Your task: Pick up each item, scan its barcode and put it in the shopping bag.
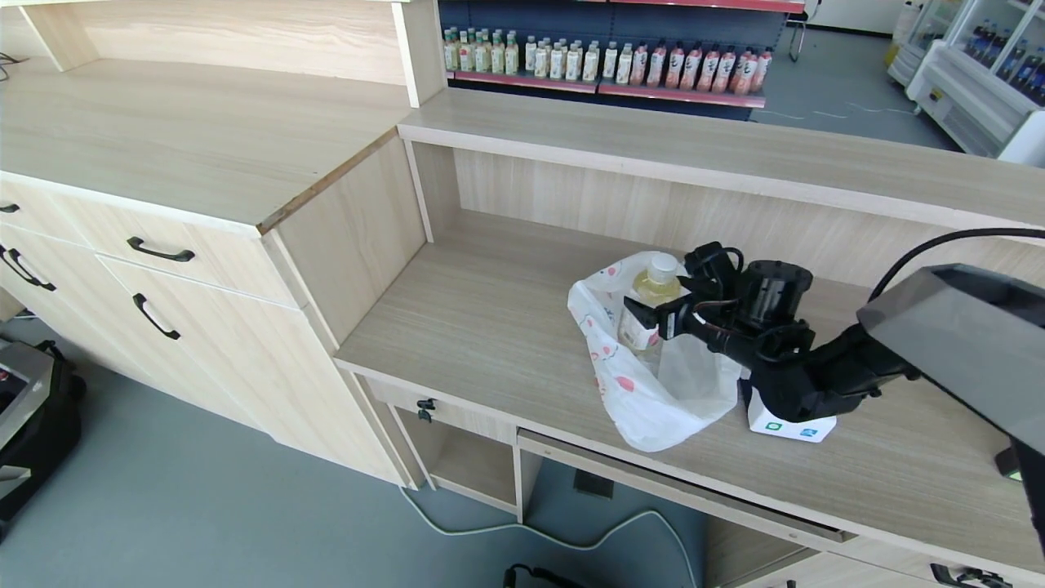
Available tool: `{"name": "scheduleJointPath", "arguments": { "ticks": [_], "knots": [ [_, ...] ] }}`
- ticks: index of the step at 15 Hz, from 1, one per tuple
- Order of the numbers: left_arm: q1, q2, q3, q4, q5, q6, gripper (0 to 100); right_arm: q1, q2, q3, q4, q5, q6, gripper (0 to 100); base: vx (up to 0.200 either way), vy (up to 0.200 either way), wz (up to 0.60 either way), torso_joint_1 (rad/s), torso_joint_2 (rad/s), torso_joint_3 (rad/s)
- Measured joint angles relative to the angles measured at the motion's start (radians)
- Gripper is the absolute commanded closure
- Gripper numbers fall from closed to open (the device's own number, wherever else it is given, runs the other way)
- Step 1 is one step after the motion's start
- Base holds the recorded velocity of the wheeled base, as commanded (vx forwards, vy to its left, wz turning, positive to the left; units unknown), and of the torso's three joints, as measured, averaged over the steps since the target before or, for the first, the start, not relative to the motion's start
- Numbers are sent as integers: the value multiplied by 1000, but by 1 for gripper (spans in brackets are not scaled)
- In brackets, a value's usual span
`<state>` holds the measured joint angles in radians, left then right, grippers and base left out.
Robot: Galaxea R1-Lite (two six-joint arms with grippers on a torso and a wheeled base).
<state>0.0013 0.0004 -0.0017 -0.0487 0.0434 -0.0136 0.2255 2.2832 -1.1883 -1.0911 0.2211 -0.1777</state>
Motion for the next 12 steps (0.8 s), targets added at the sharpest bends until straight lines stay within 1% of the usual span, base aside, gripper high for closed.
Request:
{"name": "scheduleJointPath", "arguments": {
  "ticks": [4,5,6,7,8,9,11,12],
  "knots": [
    [0,0,0,0,0,1,0,-30,-317,240,145,-3,-22,0,0,0,0,0,0,0],
    [0,0,0,0,0,1,0,-48,-411,288,211,-5,-35,0,0,0,-600,-2,-2,2],
    [0,0,0,0,0,1,0,-79,-509,329,316,-11,-64,0,0,0,-600,-2,7,7],
    [0,0,0,0,0,0,0,-128,-604,358,432,-21,-107,0,0,0,-600,-7,-2,12],
    [0,0,0,0,0,0,0,-204,-686,382,522,-32,-147,0,0,0,-600,-2,-2,7],
    [-1,0,0,0,0,1,0,-297,-756,415,583,-50,-184,0,0,0,-600,7,2,2],
    [0,0,0,0,0,0,0,-481,-843,488,637,-128,-255,0,0,0,-600,5,2,5],
    [0,0,0,0,0,0,0,-570,-872,521,654,-216,-282,0,0,0,0,0,0,0]
  ]
}}
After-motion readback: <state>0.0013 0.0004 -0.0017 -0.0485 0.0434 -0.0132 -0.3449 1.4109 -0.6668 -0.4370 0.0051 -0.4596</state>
